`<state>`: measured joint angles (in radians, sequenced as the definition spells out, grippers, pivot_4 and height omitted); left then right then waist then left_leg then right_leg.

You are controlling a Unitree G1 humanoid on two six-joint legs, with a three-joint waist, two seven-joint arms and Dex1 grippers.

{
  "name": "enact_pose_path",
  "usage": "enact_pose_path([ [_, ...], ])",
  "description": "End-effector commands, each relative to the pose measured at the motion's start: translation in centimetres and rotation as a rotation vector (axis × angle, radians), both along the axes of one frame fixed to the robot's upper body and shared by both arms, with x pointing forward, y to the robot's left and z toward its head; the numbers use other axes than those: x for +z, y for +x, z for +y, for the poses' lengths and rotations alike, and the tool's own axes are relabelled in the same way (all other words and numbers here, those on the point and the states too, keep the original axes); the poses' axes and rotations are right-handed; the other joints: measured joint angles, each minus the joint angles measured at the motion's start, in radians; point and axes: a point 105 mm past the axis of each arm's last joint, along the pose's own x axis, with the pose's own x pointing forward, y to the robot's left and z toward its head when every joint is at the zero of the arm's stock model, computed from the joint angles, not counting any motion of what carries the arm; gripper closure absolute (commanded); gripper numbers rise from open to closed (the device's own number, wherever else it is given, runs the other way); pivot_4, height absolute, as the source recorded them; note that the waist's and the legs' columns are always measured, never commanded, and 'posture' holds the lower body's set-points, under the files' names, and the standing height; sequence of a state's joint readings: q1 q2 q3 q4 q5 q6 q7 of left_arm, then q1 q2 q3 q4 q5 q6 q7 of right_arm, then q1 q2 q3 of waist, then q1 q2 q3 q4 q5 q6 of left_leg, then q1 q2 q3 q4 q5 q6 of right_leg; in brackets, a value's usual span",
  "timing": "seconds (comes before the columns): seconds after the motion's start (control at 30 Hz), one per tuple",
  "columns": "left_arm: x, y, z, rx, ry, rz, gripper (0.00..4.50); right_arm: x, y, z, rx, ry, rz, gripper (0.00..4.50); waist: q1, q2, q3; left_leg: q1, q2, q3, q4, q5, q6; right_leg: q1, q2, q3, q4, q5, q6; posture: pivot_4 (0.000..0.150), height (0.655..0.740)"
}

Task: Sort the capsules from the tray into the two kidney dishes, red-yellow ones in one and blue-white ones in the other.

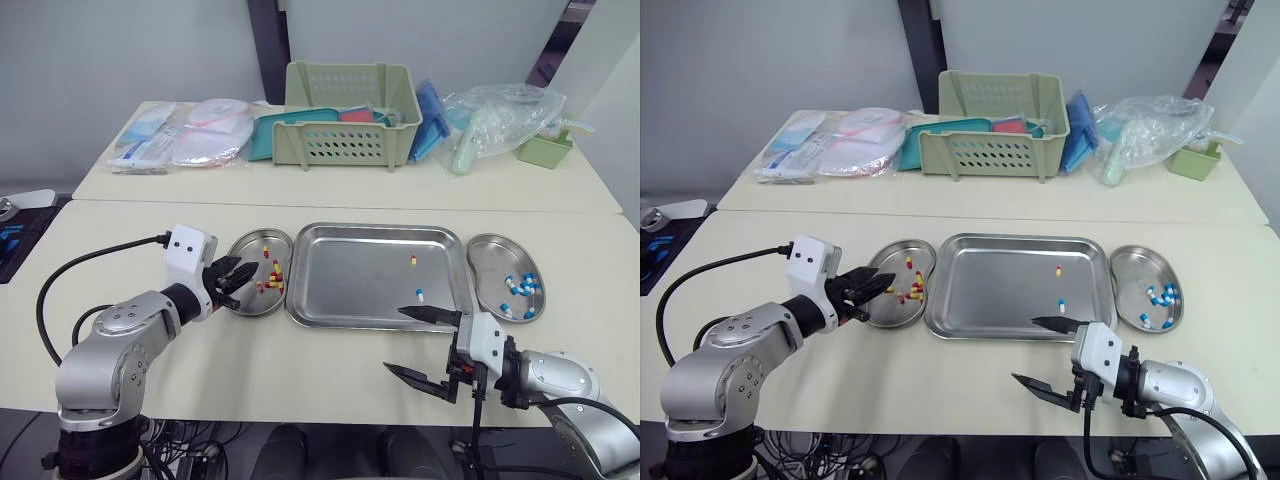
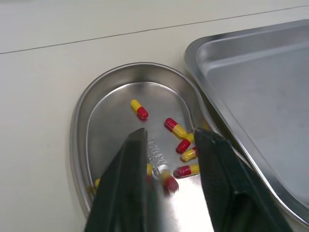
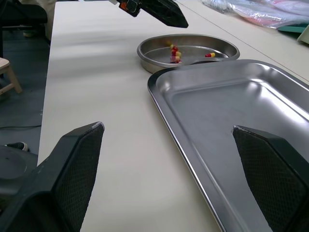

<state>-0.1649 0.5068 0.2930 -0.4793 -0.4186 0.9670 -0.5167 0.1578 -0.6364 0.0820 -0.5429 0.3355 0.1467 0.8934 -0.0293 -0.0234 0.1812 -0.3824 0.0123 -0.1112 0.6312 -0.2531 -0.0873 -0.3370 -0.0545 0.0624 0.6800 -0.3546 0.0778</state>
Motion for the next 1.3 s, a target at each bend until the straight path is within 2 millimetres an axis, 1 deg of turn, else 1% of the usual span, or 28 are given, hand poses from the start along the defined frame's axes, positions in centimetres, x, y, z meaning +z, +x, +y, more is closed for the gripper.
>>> enact_pose_path([
  [0.03,1.5,-0.3,0.4,-0.012,0.008,-0.069,1.65,1.0,-0.2,0.5,0.019,0.027,-0.031,0.0,0.0,0.0,0.0,0.0,0.0,0.0,0.0,0.0,0.0,0.0,0.0,0.0,0.0,0.0,0.0,0.15,0.74],
  [0.2,1.5,-0.5,1.1,-0.012,0.015,-0.076,1.65,0.9,-0.1,0.6,0.009,0.031,-0.028,0.0,0.0,0.0,0.0,0.0,0.0,0.0,0.0,0.0,0.0,0.0,0.0,0.0,0.0,0.0,0.0,0.15,0.74],
  [0.33,2.0,-0.7,1.6,-0.026,0.005,-0.118,1.65,1.0,0.0,0.5,-0.004,0.031,-0.037,0.0,-0.001,0.0,0.0,0.0,0.0,0.0,0.0,0.0,0.0,0.0,0.0,0.0,0.0,0.0,0.0,0.15,0.74],
  [0.43,2.9,-1.1,2.4,-0.03,-0.015,-0.178,1.65,1.2,0.2,0.1,-0.03,0.031,-0.05,0.0,-0.001,0.0,0.0,0.0,0.0,0.0,0.0,0.0,0.0,0.0,0.0,0.0,0.0,0.0,0.0,0.15,0.74],
  [0.5,3.4,-1.4,3.4,-0.02,-0.016,-0.213,1.65,1.5,0.3,-0.4,-0.049,0.033,-0.056,0.0,-0.001,0.0,0.0,0.0,0.0,0.0,0.0,0.0,0.0,0.0,0.0,0.0,0.0,0.0,0.0,0.15,0.74],
  [0.53,3.5,-1.6,4.4,0.006,-0.008,-0.227,1.65,1.6,0.3,-0.7,-0.065,0.033,-0.056,0.0,0.0,0.0,0.0,0.0,0.0,0.0,0.0,0.0,0.0,0.0,0.0,0.0,0.0,0.0,0.0,0.15,0.74],
  [0.6,3.5,-2.3,7.7,0.102,0.032,-0.248,1.65,2.1,0.7,-2.4,-0.132,0.031,-0.049,0.0,-0.002,0.0,0.0,0.0,0.0,0.0,0.0,0.0,0.0,0.0,0.0,0.0,0.0,0.0,0.0,0.15,0.74],
  [0.63,3.4,-2.5,8.9,0.139,0.047,-0.257,1.65,2.3,0.8,-3.0,-0.159,0.029,-0.047,0.0,-0.003,0.0,0.0,0.0,0.0,0.001,-0.001,0.0,0.0,-0.001,0.0,0.0,0.0,0.0,0.0,0.15,0.74],
  [0.67,3.0,-3.0,10.4,0.178,0.062,-0.245,1.65,2.4,1.0,-4.2,-0.199,0.021,-0.038,0.0,-0.003,0.0,0.0,0.0,0.0,0.001,-0.001,0.0,0.0,-0.001,0.0,0.001,0.0,0.0,0.0,0.15,0.74],
  [0.73,2.3,-3.8,11.8,0.206,0.081,-0.226,1.65,2.4,1.1,-6.0,-0.243,-0.011,-0.028,0.0,-0.002,0.0,0.0,0.0,0.0,0.001,-0.001,0.0,0.0,-0.001,0.0,0.001,0.0,0.0,0.0,0.15,0.74],
  [0.77,2.0,-4.1,12.3,0.216,0.092,-0.217,1.65,2.4,1.1,-6.7,-0.26,-0.024,-0.025,0.0,-0.001,0.0,0.0,0.0,0.0,0.001,-0.001,0.0,0.0,0.0,0.0,0.001,0.0,0.0,0.0,0.15,0.74],
  [0.87,0.8,-5.6,14.0,0.251,0.123,-0.188,1.1,2.8,1.3,-9.9,-0.354,-0.057,-0.017,0.0,0.0,0.0,0.0,0.0,0.0,0.001,-0.001,0.0,0.0,0.0,0.0,0.001,-0.001,0.0,0.0,0.15,0.74],
  [0.93,-0.1,-6.7,15.0,0.266,0.144,-0.163,0.54,2.9,1.1,-12.7,-0.431,-0.098,-0.007,0.0,0.001,-0.001,0.0,0.0,0.0,0.002,-0.001,0.0,0.0,0.0,-0.001,0.001,-0.001,0.0,0.0,0.15,0.74],
  [0.97,-0.6,-7.3,15.4,0.27,0.149,-0.146,0.2,2.8,0.9,-13.8,-0.457,-0.122,0.001,0.0,0.001,-0.001,0.0,0.0,0.0,0.002,-0.001,0.0,0.0,0.0,0.0,0.001,-0.001,0.0,0.0,0.15,0.74],
  [1.0,-0.9,-7.6,15.6,0.272,0.153,-0.135,0.02,2.7,0.7,-14.6,-0.471,-0.138,0.007,0.0,0.001,-0.001,0.0,0.0,0.0,0.002,-0.001,0.0,0.0,0.0,0.0,0.001,-0.001,0.0,0.0,0.15,0.74],
  [1.07,-1.9,-8.5,16.2,0.269,0.174,-0.107,0.02,2.3,0.3,-16.4,-0.517,-0.168,0.035,0.0,0.0,-0.001,0.0,0.001,0.0,0.002,-0.002,0.0,0.0,0.0,0.0,0.001,-0.001,0.0,0.0,0.15,0.74],
  [1.13,-3.0,-9.4,16.9,0.274,0.196,-0.075,0.02,1.7,-0.1,-18.8,-0.593,-0.193,0.066,0.0,-0.001,-0.001,0.0,0.001,0.0,0.002,-0.002,0.0,0.0,0.0,0.0,0.001,-0.001,0.0,0.0,0.15,0.74],
  [1.17,-3.4,-9.7,17.2,0.278,0.206,-0.069,0.02,1.6,-0.2,-19.7,-0.628,-0.191,0.076,0.0,-0.001,-0.001,0.0,0.001,0.0,0.003,-0.002,0.0,0.0,0.0,0.0,0.001,-0.001,0.0,0.0,0.15,0.74],
  [1.23,-3.8,-10.0,17.5,0.291,0.213,-0.066,0.02,1.6,-0.2,-20.7,-0.67,-0.185,0.08,0.0,-0.002,-0.001,0.0,0.001,0.0,0.003,-0.002,0.0,0.0,0.0,0.0,0.002,-0.001,0.0,0.0,0.15,0.74],
  [1.3,-4.2,-10.3,17.7,0.296,0.211,-0.062,0.02,1.7,-0.3,-21.2,-0.689,-0.185,0.085,0.0,-0.002,-0.001,0.0,0.001,0.0,0.003,-0.002,0.0,0.0,0.0,0.0,0.001,-0.001,0.0,0.0,0.15,0.74],
])
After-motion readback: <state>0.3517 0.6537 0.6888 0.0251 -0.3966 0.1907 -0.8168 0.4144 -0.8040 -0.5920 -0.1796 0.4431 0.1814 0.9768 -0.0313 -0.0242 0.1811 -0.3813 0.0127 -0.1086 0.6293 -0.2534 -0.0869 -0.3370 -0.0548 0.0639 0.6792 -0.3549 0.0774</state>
